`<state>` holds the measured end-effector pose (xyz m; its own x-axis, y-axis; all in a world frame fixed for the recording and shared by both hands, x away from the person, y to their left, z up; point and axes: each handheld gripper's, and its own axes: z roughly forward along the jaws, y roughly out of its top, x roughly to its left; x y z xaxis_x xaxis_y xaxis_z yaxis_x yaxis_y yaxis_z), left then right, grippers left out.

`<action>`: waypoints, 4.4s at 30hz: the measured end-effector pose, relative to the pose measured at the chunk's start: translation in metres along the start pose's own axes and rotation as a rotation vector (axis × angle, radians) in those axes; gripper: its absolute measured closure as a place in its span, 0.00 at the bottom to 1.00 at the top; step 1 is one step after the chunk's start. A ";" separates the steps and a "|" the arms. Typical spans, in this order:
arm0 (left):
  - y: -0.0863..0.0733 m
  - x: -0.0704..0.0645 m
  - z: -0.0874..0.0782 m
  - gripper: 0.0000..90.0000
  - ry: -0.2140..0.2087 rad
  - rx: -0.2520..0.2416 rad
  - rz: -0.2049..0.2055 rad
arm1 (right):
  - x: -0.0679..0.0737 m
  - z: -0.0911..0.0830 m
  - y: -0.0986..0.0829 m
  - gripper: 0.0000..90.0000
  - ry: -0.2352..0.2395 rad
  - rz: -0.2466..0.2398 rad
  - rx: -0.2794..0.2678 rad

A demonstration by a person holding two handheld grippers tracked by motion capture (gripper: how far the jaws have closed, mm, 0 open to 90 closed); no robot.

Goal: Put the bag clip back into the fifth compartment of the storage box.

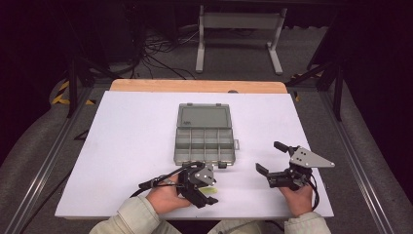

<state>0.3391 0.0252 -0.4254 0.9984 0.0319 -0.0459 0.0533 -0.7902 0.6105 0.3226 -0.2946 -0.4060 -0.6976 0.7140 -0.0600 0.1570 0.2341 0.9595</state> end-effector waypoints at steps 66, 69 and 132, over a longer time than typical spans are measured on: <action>0.003 -0.005 -0.070 0.87 0.114 -0.067 -0.006 | -0.001 0.000 -0.001 0.02 0.002 0.007 0.001; 0.003 -0.004 -0.076 0.87 0.120 -0.081 -0.014 | -0.001 0.000 -0.001 0.02 0.001 0.007 0.001; -0.034 0.042 -0.095 0.86 0.450 -0.193 -0.530 | -0.001 0.000 -0.001 0.02 0.008 0.007 -0.001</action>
<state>0.3812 0.1110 -0.3731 0.7453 0.6631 -0.0695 0.4929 -0.4778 0.7272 0.3235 -0.2955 -0.4072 -0.7018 0.7104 -0.0517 0.1611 0.2290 0.9600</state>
